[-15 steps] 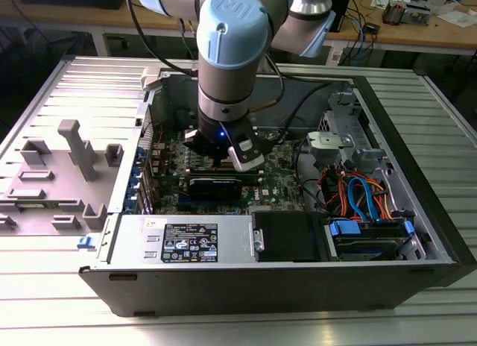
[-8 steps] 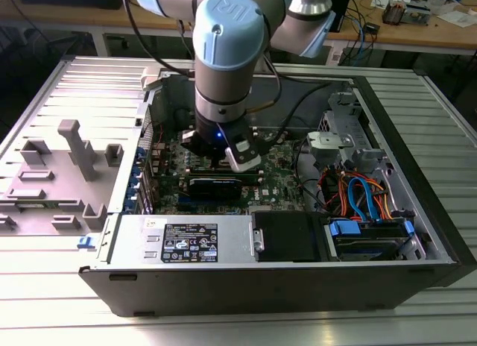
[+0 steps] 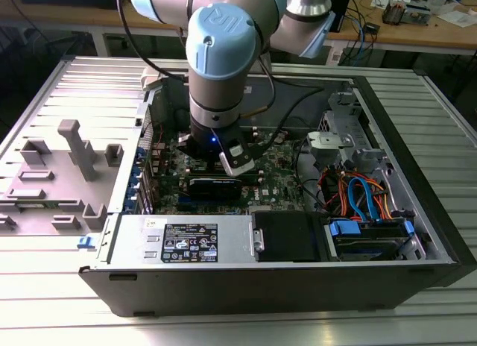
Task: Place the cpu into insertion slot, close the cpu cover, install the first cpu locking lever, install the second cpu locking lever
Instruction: 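Install the second cpu locking lever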
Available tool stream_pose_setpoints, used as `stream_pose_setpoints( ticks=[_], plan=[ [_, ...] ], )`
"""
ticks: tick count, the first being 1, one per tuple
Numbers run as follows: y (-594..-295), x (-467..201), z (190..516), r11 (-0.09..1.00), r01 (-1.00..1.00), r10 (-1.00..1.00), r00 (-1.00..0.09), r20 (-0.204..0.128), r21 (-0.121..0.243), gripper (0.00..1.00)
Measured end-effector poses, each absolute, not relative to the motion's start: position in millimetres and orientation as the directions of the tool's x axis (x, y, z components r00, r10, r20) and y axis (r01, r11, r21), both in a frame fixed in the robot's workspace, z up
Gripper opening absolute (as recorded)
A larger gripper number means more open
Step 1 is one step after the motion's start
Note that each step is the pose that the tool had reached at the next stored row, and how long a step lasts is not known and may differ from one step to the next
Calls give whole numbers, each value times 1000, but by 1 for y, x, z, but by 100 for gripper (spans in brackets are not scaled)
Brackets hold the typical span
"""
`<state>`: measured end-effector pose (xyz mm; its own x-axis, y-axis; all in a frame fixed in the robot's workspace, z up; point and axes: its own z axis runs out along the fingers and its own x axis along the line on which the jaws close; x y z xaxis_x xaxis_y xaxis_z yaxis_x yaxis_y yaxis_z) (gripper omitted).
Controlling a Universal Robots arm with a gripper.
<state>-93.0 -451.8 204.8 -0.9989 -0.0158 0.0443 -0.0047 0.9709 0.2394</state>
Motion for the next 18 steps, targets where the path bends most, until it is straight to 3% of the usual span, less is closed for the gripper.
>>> stream_pose_setpoints(
  ticks=[18],
  plan=[
    [-449,-95,202,969,-5,-16,-999,44,246,11]
  ],
)
